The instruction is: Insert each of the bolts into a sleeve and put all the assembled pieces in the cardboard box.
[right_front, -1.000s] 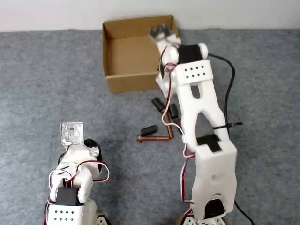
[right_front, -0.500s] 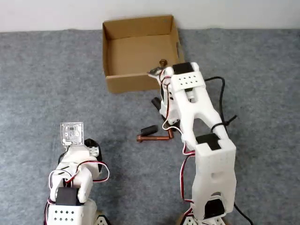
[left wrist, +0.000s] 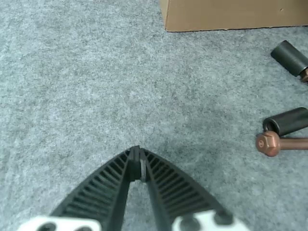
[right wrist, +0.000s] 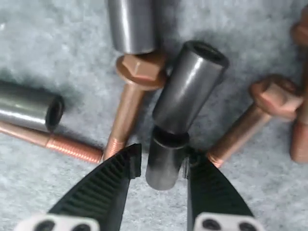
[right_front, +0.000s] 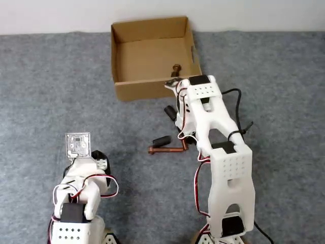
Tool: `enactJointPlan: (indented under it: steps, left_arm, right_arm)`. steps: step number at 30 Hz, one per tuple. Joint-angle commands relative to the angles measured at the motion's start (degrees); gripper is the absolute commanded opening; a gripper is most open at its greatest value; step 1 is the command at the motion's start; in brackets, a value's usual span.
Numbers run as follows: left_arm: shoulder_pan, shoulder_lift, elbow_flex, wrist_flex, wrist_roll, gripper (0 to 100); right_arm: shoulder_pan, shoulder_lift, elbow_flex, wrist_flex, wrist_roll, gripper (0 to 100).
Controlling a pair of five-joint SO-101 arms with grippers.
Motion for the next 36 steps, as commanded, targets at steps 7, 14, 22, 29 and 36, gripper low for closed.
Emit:
enactJointPlan:
  steps: [7,14,22,29,36]
  left_arm:
    - [0.0,-0.3,-0.4,-1.6,0.4,0]
    - [2.2,-0.3,-0.4,-1.4,0.5,0]
    - [9.6,-0.6,-1.0,-2.3,-0.1,0]
    - [12.1,-0.1,-7.2,-2.3,0.4,0]
    - [16.0,6.7,-17.5,4.0,0.6,0]
  right_arm:
    - [0.3,-4.5,0.0,1.8,-2.7,0.8]
    - [0.4,-18.2,0.1,10.5,-3.6,0.9]
    - [0.5,-43.1,11.3,11.5,-8.6,0.9]
    - [5.0,-64.8,33.1,11.4,-10.6,0.9]
    - [17.5,-83.9,47.6,8.8,-15.9,0.8]
